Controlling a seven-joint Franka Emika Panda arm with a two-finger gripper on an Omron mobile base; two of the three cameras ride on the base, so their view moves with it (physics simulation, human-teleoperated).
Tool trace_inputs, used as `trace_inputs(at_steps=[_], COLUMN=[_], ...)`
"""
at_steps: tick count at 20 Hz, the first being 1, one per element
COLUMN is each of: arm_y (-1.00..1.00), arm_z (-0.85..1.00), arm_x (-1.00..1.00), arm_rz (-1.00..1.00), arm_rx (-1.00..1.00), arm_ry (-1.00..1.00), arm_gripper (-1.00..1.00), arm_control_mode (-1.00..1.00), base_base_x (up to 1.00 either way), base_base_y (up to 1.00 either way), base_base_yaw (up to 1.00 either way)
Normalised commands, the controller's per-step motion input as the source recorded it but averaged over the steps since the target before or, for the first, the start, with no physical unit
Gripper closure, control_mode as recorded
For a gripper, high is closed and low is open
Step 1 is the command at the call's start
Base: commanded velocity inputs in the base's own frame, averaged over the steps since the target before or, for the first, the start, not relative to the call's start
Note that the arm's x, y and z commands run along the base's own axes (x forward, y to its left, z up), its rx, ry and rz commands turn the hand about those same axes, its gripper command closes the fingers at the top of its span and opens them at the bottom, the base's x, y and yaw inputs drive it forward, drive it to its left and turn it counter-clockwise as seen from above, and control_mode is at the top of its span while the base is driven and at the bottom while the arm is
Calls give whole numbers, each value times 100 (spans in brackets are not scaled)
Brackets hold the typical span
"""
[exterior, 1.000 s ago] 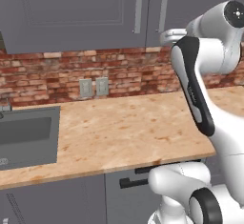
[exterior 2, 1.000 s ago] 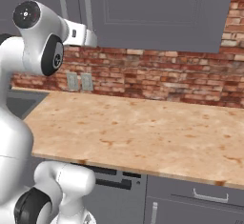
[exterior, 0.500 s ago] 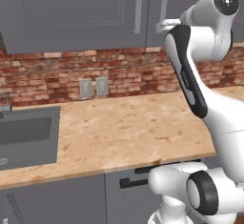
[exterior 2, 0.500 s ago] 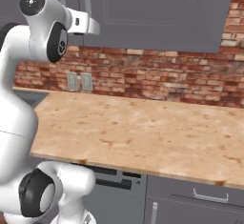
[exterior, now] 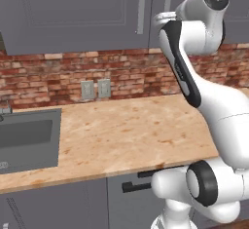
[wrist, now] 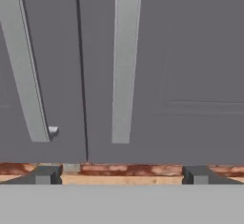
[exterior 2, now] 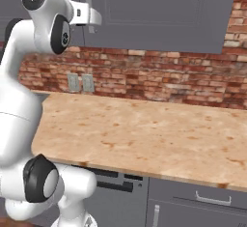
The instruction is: Open the cabinet, pick the kettle from the cabinet, and place it in the sink.
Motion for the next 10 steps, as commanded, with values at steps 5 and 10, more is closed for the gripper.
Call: trace_inputs(at_steps=[5,10], arm_y=[8,2], arm_z=[7,3], arm_x=[40,40], arm_rz=[0,0], arm_rx=[0,0], arm_ry=[-7,-1], arm_gripper=[-100,-100], arm_control_mode=[-100,-100], base_base_x=[0,0], base_base_y=[0,0], base_base_yaw=[0,0])
